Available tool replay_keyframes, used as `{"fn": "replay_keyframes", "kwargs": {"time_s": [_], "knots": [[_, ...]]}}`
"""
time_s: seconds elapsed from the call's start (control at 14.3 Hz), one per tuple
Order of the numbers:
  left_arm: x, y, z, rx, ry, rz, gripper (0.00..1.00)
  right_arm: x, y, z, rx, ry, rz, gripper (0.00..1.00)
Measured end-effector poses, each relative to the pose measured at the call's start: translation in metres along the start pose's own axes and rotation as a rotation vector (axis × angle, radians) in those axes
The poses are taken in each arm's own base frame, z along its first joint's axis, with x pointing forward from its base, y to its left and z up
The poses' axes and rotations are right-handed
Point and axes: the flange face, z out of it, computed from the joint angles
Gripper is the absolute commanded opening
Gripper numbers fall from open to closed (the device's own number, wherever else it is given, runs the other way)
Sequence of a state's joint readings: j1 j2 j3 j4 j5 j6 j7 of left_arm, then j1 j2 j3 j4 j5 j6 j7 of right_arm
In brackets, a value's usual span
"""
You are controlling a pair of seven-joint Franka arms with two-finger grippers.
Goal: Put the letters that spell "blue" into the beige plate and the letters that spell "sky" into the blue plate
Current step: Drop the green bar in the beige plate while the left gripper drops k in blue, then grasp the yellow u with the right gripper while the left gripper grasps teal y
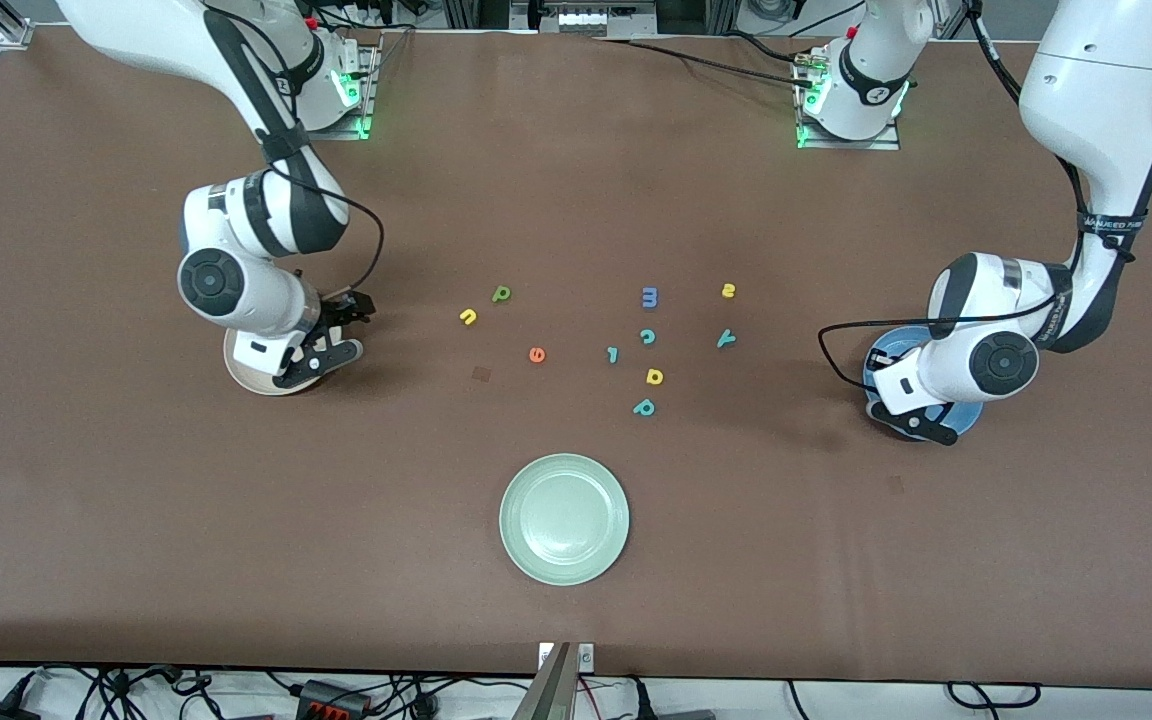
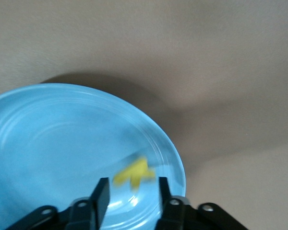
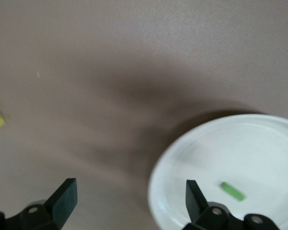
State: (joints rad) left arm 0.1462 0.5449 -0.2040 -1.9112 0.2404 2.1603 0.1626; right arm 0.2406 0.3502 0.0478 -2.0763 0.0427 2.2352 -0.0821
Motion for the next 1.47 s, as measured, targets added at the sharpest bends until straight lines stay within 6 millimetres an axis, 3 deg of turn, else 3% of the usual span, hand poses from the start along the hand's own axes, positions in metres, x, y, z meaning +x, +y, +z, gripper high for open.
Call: {"fn": "replay_keyframes", "kwargs": {"time_s": [0.14,0.28,0.49,0.63,0.77,0.91,1.19,1.33,1.47], "knots": [[0.002,0.007,-0.008,0.001,0.006,0.012,1.0,0.003,-0.026,0.0,-0.007,0.015,0.131,1.0],[0.006,0.031,-0.025,0.001,0.017,0.048,1.0,0.003,-0.05,0.001,-0.011,0.025,0.251,1.0],[0.015,0.105,-0.054,-0.011,0.044,0.0,1.0,0.004,-0.096,0.005,-0.007,0.068,0.453,1.0],[0.019,0.162,-0.062,-0.026,0.055,-0.102,1.0,0.005,-0.131,0.016,0.004,0.102,0.557,1.0],[0.016,0.208,-0.062,-0.025,0.05,-0.12,1.0,0.005,-0.159,0.034,0.02,0.128,0.654,1.0],[0.01,0.236,-0.046,-0.034,0.07,-0.084,1.0,0.006,-0.172,0.052,0.031,0.14,0.723,0.99],[-0.004,0.265,-0.007,-0.032,0.151,0.009,0.98,0.005,-0.181,0.077,0.028,0.129,0.794,0.87],[-0.003,0.266,0.005,0.025,0.174,0.075,0.87,0.003,-0.184,0.083,0.024,0.122,0.815,0.76],[0.002,0.264,0.016,0.008,0.201,0.087,0.65,0.003,-0.184,0.083,0.024,0.121,0.825,0.62]]}}
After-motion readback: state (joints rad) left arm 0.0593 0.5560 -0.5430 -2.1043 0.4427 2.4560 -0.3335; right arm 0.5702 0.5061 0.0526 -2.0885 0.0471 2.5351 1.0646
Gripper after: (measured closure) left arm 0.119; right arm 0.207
